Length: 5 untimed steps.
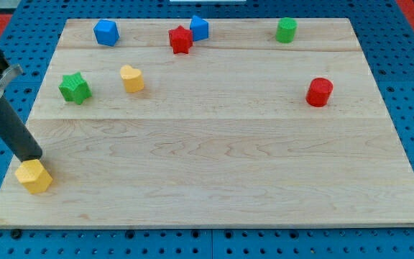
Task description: Place your hand to the left of the red star
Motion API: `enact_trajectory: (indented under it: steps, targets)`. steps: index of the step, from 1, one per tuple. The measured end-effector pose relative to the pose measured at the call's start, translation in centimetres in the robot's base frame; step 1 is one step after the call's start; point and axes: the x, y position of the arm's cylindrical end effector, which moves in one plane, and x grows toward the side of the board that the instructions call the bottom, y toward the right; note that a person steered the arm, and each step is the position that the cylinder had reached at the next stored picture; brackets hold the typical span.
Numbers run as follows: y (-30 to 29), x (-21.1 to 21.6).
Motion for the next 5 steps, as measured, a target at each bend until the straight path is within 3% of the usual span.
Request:
enact_trajectory:
  steps: [1, 2, 3, 4, 5]
  targets:
    - [0.0, 0.0]
    - [9.1, -3.7]
    - [14.4, -5.1]
    - [19.3, -11.0]
    - [20.3, -17.7]
